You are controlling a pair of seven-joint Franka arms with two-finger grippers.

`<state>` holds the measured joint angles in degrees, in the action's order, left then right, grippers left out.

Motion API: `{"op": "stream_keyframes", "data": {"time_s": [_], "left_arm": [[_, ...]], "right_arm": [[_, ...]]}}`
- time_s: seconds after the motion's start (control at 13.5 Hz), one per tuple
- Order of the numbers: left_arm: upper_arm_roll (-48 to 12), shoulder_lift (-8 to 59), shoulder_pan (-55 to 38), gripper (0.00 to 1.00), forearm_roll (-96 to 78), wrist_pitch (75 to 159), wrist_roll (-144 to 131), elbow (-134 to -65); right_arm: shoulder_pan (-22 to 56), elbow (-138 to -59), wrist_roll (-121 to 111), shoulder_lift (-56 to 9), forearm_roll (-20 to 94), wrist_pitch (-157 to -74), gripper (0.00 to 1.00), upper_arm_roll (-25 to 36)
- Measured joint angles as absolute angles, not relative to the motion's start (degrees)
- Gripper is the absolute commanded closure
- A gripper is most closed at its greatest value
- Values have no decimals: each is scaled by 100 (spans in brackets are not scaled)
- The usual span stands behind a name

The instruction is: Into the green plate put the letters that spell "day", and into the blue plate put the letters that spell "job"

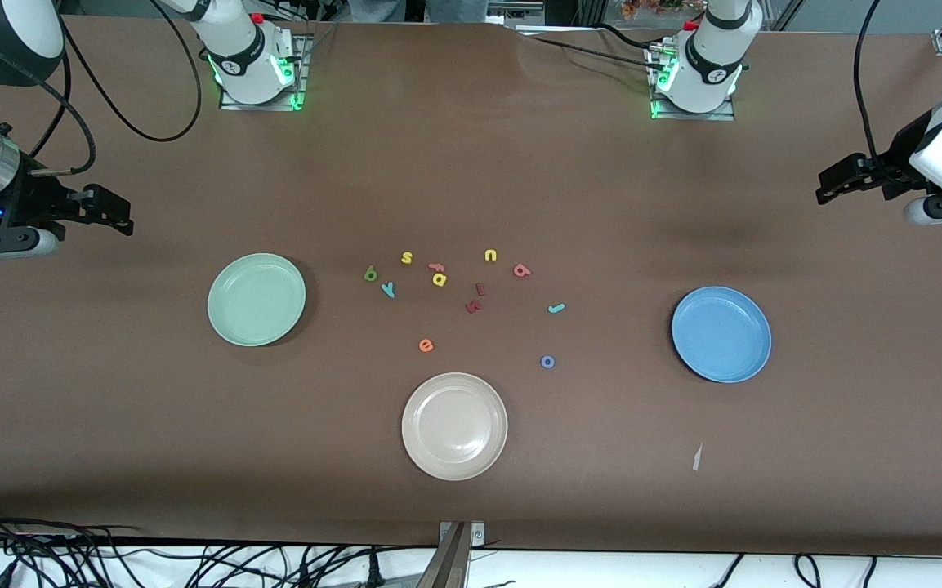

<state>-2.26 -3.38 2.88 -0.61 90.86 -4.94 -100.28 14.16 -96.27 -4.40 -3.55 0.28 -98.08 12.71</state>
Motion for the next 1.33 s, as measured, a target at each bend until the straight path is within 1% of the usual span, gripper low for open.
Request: {"op": "stream_keyframes", "data": {"time_s": [0.59, 0.81, 1.33], "left_arm": [[-217, -300, 314, 0, -61, 9014, -494, -10028], [-196, -273, 329, 0, -61, 9008, -494, -10028], [-192, -260, 335, 0, -61, 8970, -494, -10028]], "right_arm": [[1416, -9638, -440, -358, 49, -9851, 0, 1274], [1414, -9629, -461, -336, 295, -9880, 0, 1303], [1411, -9615, -478, -115, 355, -9841, 0, 1311]]}}
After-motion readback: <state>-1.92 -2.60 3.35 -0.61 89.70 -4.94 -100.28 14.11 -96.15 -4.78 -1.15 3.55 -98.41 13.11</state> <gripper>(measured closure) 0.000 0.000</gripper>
